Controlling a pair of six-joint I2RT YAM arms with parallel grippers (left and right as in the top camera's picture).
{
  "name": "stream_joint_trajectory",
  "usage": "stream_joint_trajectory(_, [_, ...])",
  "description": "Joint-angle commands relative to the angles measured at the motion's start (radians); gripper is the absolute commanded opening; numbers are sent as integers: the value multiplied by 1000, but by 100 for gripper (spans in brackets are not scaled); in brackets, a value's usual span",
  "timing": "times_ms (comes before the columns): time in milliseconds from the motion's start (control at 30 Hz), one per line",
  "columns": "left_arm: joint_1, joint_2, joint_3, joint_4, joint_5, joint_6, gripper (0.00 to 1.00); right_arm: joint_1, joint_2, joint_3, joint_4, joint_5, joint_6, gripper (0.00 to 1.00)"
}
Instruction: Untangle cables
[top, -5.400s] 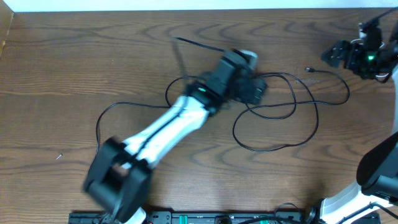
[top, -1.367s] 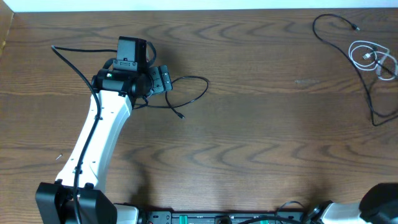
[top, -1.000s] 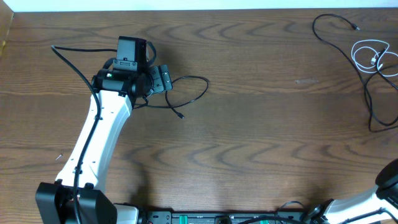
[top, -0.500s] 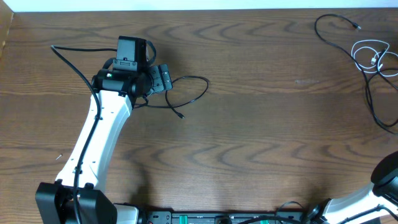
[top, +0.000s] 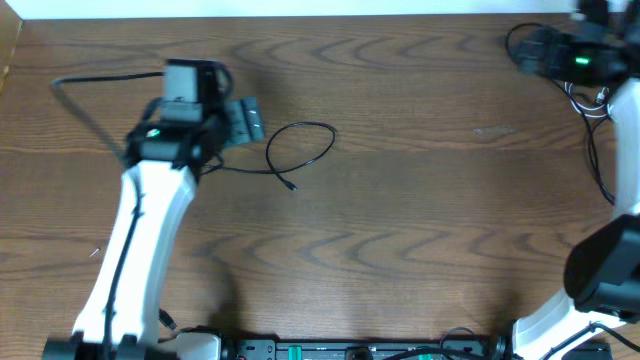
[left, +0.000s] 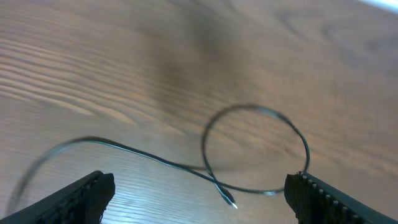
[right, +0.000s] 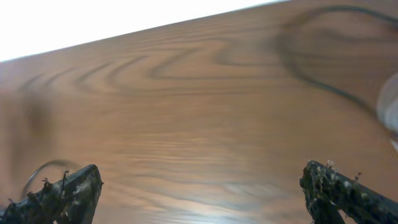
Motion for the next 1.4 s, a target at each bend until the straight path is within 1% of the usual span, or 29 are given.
stream_joint_trajectory(0, [77, -69, 13, -19, -10, 16, 93, 111, 9, 14, 6, -27, 20, 99])
stream_joint_trajectory(167, [187, -91, 13, -68, -10, 16, 93, 273, 66, 14, 19, -24, 111, 98])
stream_joint_trajectory(267, [228, -89, 13, -95, -10, 16, 93, 367, 113, 14, 40, -24, 132, 89])
stream_joint_trajectory(367, [243, -89, 13, -109, -10, 17, 93, 438, 163, 14, 53, -23, 181, 85])
stream_joint_trajectory(467, [243, -89, 13, -109, -10, 16, 93, 490, 212, 14, 58, -18, 236, 82])
stream_joint_trajectory(567, [243, -89, 13, -112, -10, 16, 93, 538, 270, 14, 79, -22, 330, 77])
stream_joint_trajectory(700, [243, -89, 12, -116, -10, 16, 93, 592, 336, 14, 137, -51, 377, 74])
stream_joint_trajectory(800, [243, -89, 10, -116, -10, 16, 93, 623, 364, 14, 162, -50, 419, 69])
stream_joint_trajectory(1000, [243, -89, 10, -116, -10, 16, 93, 668, 426, 14, 157, -27, 499, 62])
stream_joint_trajectory(1200, [243, -89, 9, -116, -9, 16, 93, 672, 450, 14, 147, -27, 505, 49])
stream_joint_trajectory(1300, [243, -89, 9, -116, -10, 16, 93, 674, 451, 14, 155, -24, 505, 38])
stream_joint_trajectory(1367, [243, -89, 9, -116, -10, 16, 93, 673, 451, 14, 163, -24, 502, 27])
